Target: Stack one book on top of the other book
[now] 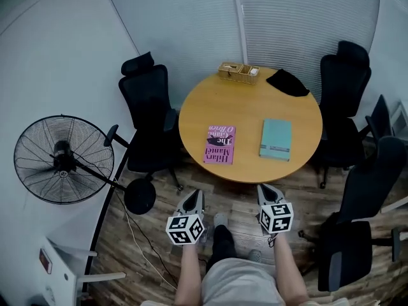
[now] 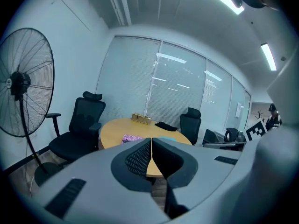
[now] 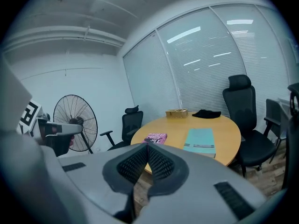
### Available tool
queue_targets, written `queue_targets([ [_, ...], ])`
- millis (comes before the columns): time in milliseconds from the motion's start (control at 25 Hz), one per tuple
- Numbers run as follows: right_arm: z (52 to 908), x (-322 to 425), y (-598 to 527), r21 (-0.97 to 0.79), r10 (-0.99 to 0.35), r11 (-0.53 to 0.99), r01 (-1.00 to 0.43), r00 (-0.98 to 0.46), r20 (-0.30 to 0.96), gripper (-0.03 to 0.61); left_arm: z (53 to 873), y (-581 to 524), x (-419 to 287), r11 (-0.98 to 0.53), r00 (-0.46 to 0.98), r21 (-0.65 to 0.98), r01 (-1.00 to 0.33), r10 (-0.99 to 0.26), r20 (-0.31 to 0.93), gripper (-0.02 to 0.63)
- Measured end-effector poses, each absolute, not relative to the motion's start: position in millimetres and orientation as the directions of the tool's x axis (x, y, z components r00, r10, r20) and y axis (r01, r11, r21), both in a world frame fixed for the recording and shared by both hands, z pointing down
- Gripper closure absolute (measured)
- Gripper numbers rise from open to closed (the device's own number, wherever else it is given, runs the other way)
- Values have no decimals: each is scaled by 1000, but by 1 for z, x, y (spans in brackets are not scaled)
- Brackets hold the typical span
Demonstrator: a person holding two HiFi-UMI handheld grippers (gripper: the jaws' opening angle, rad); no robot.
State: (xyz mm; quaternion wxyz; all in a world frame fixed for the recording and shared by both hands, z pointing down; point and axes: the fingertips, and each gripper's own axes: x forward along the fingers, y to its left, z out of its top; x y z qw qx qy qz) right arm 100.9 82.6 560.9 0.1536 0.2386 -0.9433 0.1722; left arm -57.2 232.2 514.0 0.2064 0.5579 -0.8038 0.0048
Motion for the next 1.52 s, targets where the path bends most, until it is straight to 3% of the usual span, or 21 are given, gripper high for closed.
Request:
queue_targets([
  [640,591,-35,6,-295,-386,782,-549,-798,463,560,524,92,-194,221,-121,244,-944,-923,366,584],
  [1080,620,-97,-4,-293,-389,755,-587,-760,521,558,567,56,-245,141,-12,294,-945,-916,402,584],
  [1520,628,-117,-11,-293,-475,691,-660,-721,504,557,580,50,-269,84,52,307,-948,-910,412,570],
])
